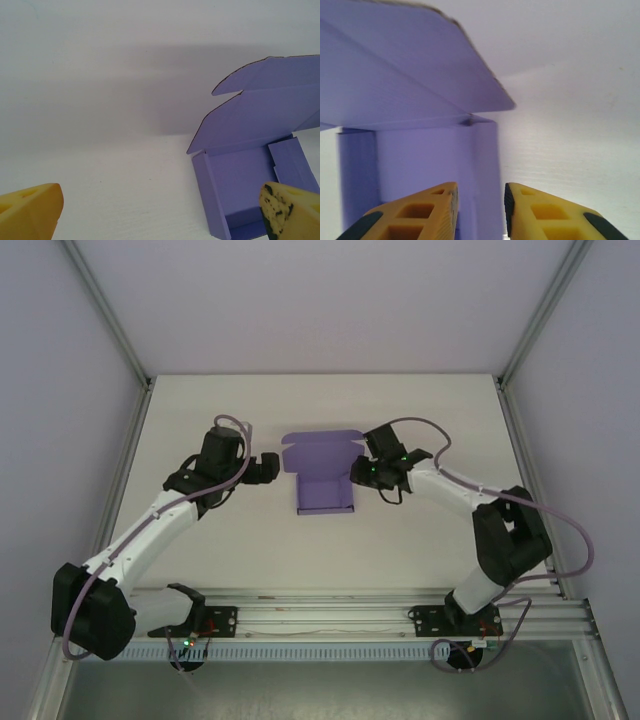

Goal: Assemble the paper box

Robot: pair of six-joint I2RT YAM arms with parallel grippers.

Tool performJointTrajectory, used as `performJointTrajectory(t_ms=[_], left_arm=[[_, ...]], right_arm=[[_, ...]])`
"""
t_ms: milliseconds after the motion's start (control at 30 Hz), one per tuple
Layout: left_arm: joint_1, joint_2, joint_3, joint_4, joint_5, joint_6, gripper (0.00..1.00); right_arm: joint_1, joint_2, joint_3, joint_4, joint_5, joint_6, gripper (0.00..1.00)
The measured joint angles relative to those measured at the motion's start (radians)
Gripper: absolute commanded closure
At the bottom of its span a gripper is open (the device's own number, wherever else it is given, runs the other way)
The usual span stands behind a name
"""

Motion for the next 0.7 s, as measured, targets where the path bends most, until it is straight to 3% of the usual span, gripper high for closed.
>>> performJointTrajectory(t_ms=[233, 300, 500, 700], left_arm=[[0.0, 0.009, 0.0, 0.0, 0.003, 0.0, 0.0], [0.0, 0.009, 0.0, 0.0, 0.003, 0.0, 0.0], [0.0, 0.009, 0.0, 0.0, 0.003, 0.0, 0.0], [0.0, 0.01, 0.0, 0.0, 0.003, 0.0, 0.0]], right_arm=[[0.0, 0.043, -0.004, 0.025, -0.042, 0.012, 0.7], [0.0, 0.073, -0.004, 0.025, -0.048, 0.015, 0.75], [0.0, 0.124, 0.003, 0.032, -0.067, 0.02, 0.8], [0.0, 0.15, 0.029, 0.032, -0.07, 0.019, 0.8]])
